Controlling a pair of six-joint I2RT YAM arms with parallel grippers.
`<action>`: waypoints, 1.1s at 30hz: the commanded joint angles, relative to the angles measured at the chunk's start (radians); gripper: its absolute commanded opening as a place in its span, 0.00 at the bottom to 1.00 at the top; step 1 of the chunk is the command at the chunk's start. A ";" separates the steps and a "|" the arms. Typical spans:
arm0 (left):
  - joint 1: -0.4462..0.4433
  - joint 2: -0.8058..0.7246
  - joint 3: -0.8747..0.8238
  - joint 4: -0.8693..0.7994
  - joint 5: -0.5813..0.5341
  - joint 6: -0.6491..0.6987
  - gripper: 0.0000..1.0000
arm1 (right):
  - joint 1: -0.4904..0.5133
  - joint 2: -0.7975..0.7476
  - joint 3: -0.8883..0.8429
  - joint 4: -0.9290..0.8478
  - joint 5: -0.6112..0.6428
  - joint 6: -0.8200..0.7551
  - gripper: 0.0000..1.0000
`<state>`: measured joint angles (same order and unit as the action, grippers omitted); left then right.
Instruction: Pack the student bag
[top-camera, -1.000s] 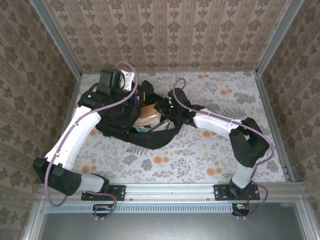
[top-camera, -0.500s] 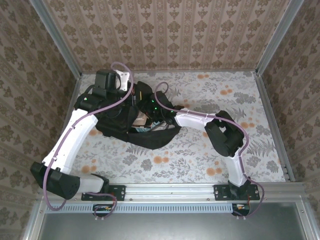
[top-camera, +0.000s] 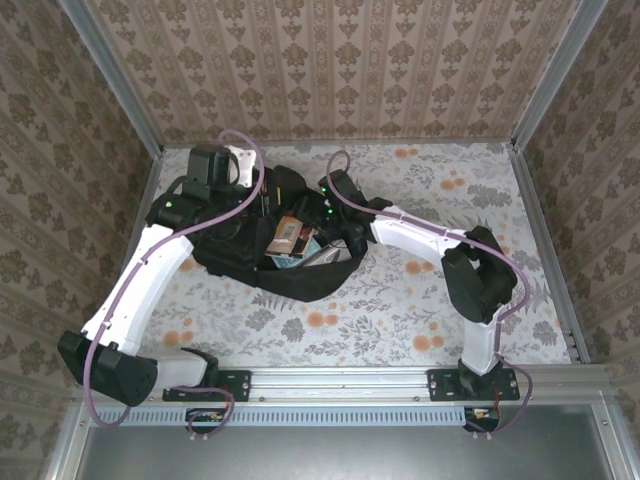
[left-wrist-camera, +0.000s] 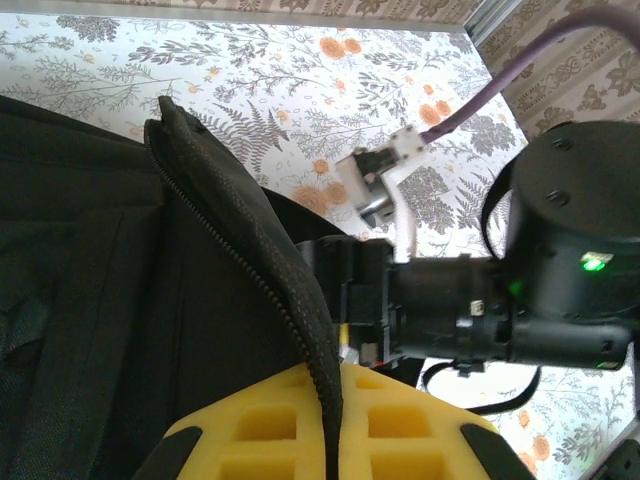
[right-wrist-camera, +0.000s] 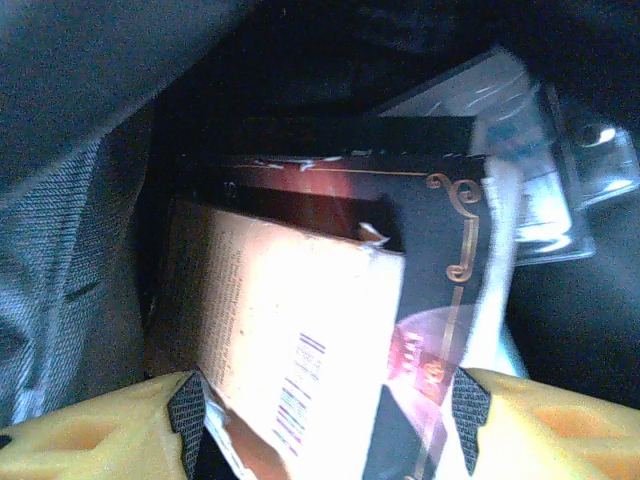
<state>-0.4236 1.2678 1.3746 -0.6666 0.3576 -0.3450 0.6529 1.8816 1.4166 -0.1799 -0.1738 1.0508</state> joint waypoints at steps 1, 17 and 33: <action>0.005 -0.035 -0.013 0.067 0.038 -0.025 0.03 | -0.038 -0.087 -0.055 -0.059 -0.035 -0.100 0.68; -0.163 0.169 -0.058 0.127 -0.002 -0.052 0.18 | -0.246 -0.218 -0.176 -0.049 -0.034 -0.126 0.65; -0.093 -0.076 -0.149 0.038 -0.079 -0.119 0.75 | -0.292 -0.071 -0.021 -0.117 -0.137 -0.225 0.68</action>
<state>-0.5602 1.3212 1.2533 -0.5758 0.3321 -0.4313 0.3599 1.7706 1.3228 -0.2520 -0.2394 0.8928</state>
